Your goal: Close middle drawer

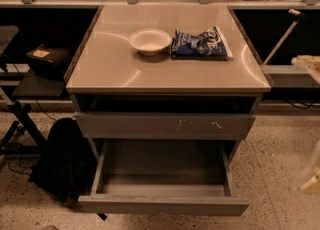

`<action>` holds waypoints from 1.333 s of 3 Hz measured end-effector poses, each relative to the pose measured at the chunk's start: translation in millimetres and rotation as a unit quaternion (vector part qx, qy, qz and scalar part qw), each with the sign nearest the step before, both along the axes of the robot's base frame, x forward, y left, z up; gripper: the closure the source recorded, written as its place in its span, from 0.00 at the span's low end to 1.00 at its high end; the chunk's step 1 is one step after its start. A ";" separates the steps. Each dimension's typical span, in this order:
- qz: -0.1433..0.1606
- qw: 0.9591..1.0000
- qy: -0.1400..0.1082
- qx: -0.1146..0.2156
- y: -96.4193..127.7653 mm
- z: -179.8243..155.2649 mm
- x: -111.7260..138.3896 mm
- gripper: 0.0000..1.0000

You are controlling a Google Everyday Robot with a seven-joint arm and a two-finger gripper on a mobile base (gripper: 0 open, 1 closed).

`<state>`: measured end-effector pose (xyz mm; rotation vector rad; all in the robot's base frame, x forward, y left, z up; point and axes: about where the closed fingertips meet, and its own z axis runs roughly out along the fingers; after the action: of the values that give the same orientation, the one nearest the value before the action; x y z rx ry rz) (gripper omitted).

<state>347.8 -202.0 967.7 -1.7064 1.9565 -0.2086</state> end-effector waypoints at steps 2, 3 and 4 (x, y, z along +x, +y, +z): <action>0.062 0.996 -0.009 0.069 66.3 -130.2 -3.9 0.00; 0.053 0.991 0.076 0.094 71.6 -266.5 -6.6 0.00; 0.034 0.987 0.116 0.104 67.0 -334.5 -18.9 0.00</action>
Offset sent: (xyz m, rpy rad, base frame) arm -0.0134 0.0587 -0.4564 0.2705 0.2938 0.0025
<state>329.0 -135.0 633.2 -1.7180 1.9985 0.2222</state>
